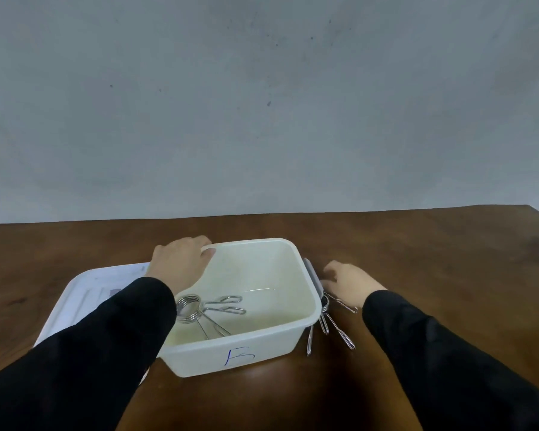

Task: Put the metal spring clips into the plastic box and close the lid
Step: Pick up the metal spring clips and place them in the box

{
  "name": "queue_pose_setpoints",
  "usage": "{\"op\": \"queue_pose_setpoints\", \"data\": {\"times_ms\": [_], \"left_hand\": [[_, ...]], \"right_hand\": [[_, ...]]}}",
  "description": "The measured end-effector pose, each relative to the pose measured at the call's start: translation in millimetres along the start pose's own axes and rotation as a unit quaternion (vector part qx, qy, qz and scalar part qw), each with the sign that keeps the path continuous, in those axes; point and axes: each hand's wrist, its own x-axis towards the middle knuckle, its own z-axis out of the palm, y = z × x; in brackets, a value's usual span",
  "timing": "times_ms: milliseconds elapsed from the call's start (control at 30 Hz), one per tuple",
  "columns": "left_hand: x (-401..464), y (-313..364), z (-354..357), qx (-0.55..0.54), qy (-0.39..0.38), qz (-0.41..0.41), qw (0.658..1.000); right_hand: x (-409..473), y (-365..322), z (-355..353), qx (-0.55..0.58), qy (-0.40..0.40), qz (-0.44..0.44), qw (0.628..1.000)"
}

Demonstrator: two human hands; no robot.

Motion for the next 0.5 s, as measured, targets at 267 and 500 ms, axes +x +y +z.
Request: {"op": "queue_pose_setpoints", "data": {"times_ms": [267,500], "left_hand": [[0,-17,0,-0.039,0.003,-0.069,0.997],[2,-26,-8,-0.121,-0.015,-0.092,0.988]], "right_hand": [[9,-7,34,-0.015,-0.027,-0.043,0.999],[17,-16,45,-0.04,0.038,-0.014,0.998]]}}
